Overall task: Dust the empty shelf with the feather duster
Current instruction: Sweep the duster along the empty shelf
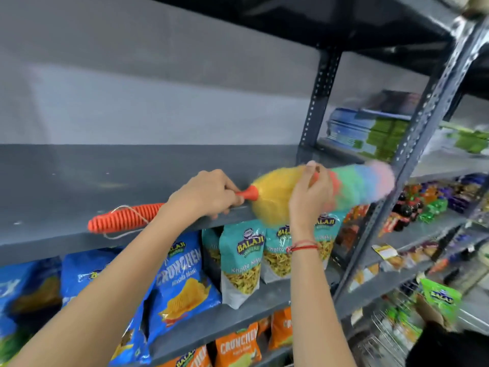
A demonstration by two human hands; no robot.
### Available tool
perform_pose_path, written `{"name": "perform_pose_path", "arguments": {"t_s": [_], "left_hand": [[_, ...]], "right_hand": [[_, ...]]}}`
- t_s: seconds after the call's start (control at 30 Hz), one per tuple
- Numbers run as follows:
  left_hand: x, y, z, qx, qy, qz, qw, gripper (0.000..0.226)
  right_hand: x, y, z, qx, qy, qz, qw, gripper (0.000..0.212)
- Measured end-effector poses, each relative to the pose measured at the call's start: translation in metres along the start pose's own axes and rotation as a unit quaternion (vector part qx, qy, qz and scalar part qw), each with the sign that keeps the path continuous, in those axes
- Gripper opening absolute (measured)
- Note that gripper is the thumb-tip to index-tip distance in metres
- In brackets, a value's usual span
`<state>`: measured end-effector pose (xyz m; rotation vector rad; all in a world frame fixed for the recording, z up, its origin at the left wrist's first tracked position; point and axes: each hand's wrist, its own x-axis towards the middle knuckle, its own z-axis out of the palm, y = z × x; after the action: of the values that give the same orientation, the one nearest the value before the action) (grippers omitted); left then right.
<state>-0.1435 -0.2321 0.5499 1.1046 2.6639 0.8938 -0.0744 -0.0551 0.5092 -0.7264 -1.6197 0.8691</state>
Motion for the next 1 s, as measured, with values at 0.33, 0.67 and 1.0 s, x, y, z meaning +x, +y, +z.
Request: {"name": "perform_pose_path", "arguments": {"t_s": [0.33,0.67,1.0], "left_hand": [[0.001,0.004,-0.004,0.164,0.190,-0.035,0.967,0.034],[0.035,0.045,0.031,0.128,0.062,-0.013,0.990,0.037],[0.012,0.042,0.018,0.285,0.241,-0.071,0.925,0.024]], "right_hand": [[0.022,0.040,0.002,-0.052,0.006,-0.100,0.994,0.036],[0.038,0.071,-0.010,-0.068,0.029,-0.094,0.993,0.035],[0.023,0.068,-0.001,-0.023,0.018,-0.169,0.985,0.033]]}}
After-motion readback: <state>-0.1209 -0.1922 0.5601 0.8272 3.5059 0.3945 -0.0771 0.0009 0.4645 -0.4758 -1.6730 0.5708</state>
